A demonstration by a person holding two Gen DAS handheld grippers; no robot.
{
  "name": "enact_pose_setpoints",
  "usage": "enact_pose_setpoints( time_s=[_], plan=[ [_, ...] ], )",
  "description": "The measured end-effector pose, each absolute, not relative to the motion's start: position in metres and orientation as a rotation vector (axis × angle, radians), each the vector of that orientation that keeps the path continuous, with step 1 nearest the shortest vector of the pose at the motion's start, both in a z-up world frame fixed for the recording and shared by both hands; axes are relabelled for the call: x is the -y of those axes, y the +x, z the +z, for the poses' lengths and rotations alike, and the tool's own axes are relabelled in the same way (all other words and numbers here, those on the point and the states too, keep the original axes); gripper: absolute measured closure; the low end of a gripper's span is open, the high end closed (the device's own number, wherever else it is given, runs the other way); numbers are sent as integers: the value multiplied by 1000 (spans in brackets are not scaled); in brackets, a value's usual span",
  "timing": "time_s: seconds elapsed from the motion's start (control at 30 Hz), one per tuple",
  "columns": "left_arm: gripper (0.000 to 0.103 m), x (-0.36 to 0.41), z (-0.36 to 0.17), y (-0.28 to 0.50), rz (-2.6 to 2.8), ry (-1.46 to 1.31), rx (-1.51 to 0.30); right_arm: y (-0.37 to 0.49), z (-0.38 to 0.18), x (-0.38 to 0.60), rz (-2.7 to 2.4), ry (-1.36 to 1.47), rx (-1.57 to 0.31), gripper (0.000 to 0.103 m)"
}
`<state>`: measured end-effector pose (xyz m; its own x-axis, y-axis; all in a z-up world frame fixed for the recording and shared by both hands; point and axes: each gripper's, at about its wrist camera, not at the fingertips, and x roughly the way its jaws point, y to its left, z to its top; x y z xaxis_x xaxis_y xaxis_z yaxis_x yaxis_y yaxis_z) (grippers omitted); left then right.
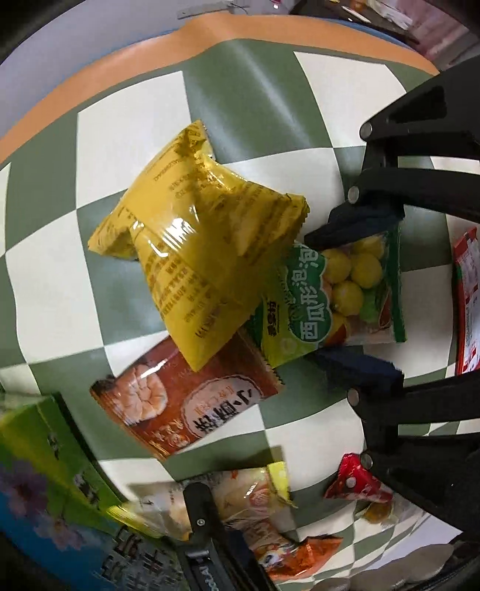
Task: Organize snacks
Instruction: 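Lift the peanut bag with left tool while right tool lifts candy bag into box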
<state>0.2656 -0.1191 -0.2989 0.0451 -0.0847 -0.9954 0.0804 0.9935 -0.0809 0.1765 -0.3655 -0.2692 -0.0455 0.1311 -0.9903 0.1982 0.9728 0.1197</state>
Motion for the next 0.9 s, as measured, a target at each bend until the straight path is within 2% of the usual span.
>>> enact_pose_setpoints(
  time_s=[0.27,0.43,0.57,0.63,0.7,0.9],
  plan=[
    [54,105,-309,197,-139,82,-1647,155,-275,356,50,265,-1684,52],
    [45,110,-335,203,-142,102,-1698,156,-282,351,85,238,-1722,49],
    [45,117,-338,210,-128,130,-1690,157,-287,338,81,213,-1746,44],
    [54,120,-332,201,-134,120,-1668,156,-291,324,80,172,-1743,44],
    [58,114,-324,196,-139,106,-1657,151,-287,307,69,145,-1731,50],
    [60,96,-288,196,-142,26,-1611,144,-274,305,69,191,-1677,54]
  ],
)
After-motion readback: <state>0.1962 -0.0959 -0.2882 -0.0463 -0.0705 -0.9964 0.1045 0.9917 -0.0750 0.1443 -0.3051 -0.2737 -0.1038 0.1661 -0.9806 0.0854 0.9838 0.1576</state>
